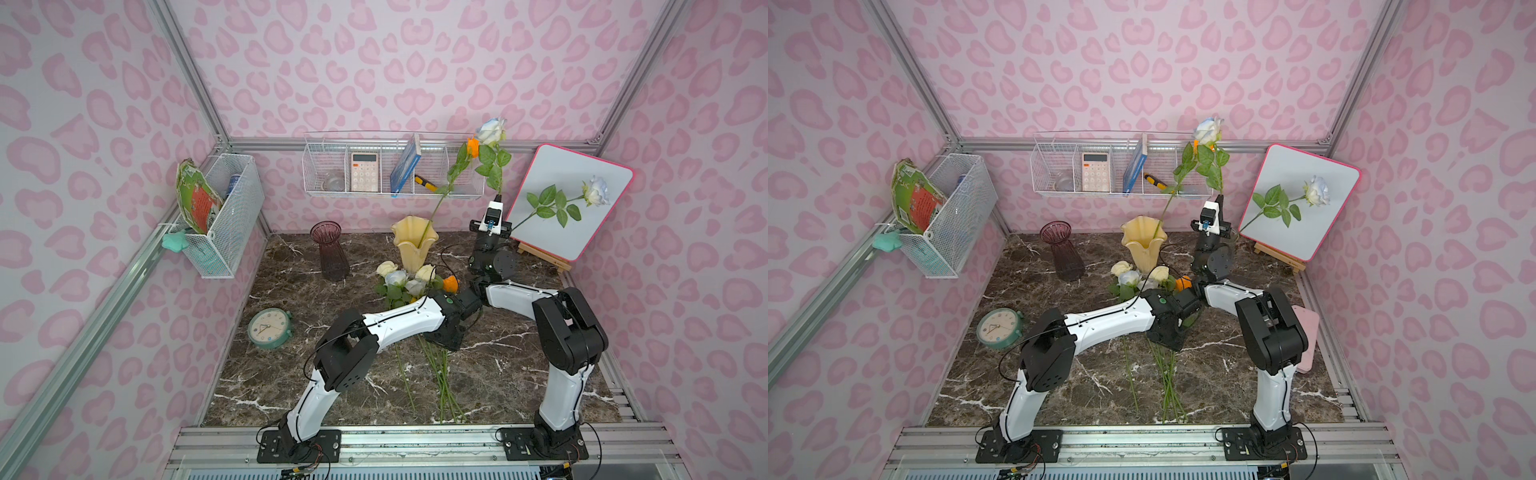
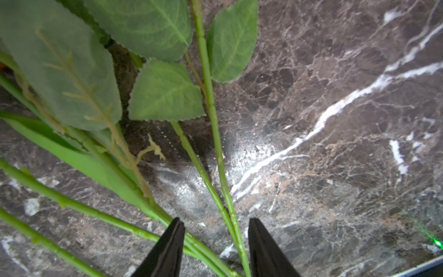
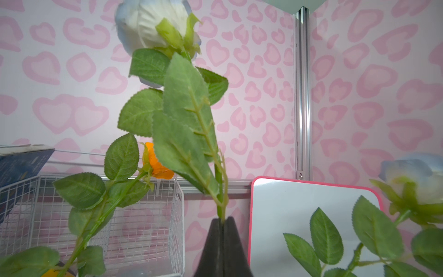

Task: Arrange the flowers in different vases according to their colors
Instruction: Insert the flower into the vase.

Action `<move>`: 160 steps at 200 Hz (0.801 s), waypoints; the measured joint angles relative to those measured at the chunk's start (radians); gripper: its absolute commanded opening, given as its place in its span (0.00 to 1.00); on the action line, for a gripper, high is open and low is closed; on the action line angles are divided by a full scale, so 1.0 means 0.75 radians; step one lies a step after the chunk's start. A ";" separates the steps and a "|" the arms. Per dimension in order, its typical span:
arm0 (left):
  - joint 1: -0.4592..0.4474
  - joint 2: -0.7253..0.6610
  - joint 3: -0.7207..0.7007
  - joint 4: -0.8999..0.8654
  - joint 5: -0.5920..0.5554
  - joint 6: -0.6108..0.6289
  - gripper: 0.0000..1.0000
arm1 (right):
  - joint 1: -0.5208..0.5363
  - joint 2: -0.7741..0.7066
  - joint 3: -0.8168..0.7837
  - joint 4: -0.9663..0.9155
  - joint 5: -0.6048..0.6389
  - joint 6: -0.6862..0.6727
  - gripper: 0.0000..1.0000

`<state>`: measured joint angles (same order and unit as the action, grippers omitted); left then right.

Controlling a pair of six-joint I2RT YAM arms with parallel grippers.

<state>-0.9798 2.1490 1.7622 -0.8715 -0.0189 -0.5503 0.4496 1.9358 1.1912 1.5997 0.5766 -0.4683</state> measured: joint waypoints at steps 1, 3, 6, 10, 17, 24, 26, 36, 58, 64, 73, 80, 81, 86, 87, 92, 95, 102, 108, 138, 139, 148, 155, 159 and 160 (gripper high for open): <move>0.000 -0.001 -0.001 0.001 0.000 0.000 0.48 | 0.001 0.002 0.002 0.000 -0.001 -0.003 0.00; 0.000 -0.001 -0.001 0.001 0.001 0.000 0.48 | 0.001 0.006 0.007 0.000 -0.003 -0.010 0.00; 0.000 -0.002 -0.002 0.004 0.003 -0.001 0.48 | 0.002 0.014 0.017 0.000 -0.007 -0.016 0.00; 0.002 -0.002 -0.003 0.008 0.004 0.000 0.49 | 0.002 0.021 0.027 0.000 -0.010 -0.026 0.00; 0.004 -0.002 -0.004 0.015 0.003 0.000 0.49 | 0.002 0.031 0.044 -0.002 -0.018 -0.046 0.00; 0.005 -0.002 -0.005 0.023 0.002 -0.001 0.49 | 0.002 0.038 0.057 0.001 -0.025 -0.056 0.00; 0.005 -0.002 -0.005 0.025 0.002 -0.001 0.48 | 0.002 0.039 0.061 0.002 -0.027 -0.060 0.00; 0.003 -0.002 -0.005 0.036 0.009 0.000 0.48 | 0.002 0.044 0.078 0.006 -0.037 -0.080 0.00; 0.001 -0.002 -0.005 0.062 0.019 0.000 0.48 | 0.002 0.055 0.123 0.008 -0.058 -0.111 0.00; 0.002 -0.002 -0.005 0.068 0.020 0.000 0.48 | 0.002 0.057 0.134 0.009 -0.064 -0.114 0.00; 0.003 -0.002 -0.005 0.078 0.020 -0.001 0.49 | 0.002 0.060 0.152 0.012 -0.071 -0.121 0.00; 0.003 -0.002 -0.005 0.088 0.022 -0.001 0.48 | 0.001 0.064 0.167 0.013 -0.077 -0.127 0.00; 0.003 -0.002 -0.005 0.090 0.024 -0.001 0.49 | 0.001 0.064 0.169 0.014 -0.077 -0.128 0.00; 0.002 -0.002 -0.004 0.096 0.031 -0.001 0.49 | 0.001 0.068 0.181 0.018 -0.080 -0.138 0.00; 0.002 -0.002 -0.004 0.097 0.032 -0.001 0.49 | 0.001 0.068 0.183 0.018 -0.080 -0.140 0.00; 0.002 -0.002 -0.004 0.102 0.040 -0.001 0.48 | 0.001 0.073 0.194 0.023 -0.084 -0.140 0.00; 0.002 -0.002 -0.003 0.106 0.042 -0.001 0.48 | -0.001 0.077 0.203 0.027 -0.086 -0.140 0.00; 0.001 -0.002 -0.002 0.114 0.042 -0.001 0.49 | -0.006 0.086 0.225 0.030 -0.087 -0.144 0.00; 0.001 -0.002 -0.002 0.120 0.043 -0.001 0.48 | -0.011 0.098 0.247 0.030 -0.090 -0.149 0.00; 0.001 -0.002 -0.002 0.123 0.049 -0.001 0.49 | -0.043 0.140 0.342 0.031 -0.100 -0.160 0.00; 0.001 -0.002 -0.002 0.123 0.049 -0.001 0.49 | -0.044 0.141 0.345 0.031 -0.101 -0.161 0.00; 0.001 -0.002 -0.002 0.123 0.050 -0.001 0.49 | -0.053 0.155 0.373 0.032 -0.104 -0.173 0.00; 0.001 -0.002 -0.002 0.123 0.054 -0.001 0.49 | -0.060 0.165 0.392 0.032 -0.107 -0.174 0.00; 0.001 -0.002 -0.002 0.123 0.055 -0.001 0.49 | -0.062 0.169 0.401 0.032 -0.108 -0.175 0.00; 0.001 -0.002 -0.002 0.123 0.055 -0.001 0.49 | -0.063 0.172 0.405 0.032 -0.109 -0.176 0.00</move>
<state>-0.9791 2.1475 1.7611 -0.7795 0.0223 -0.5510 0.4023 2.0647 1.4952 1.6238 0.4950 -0.6006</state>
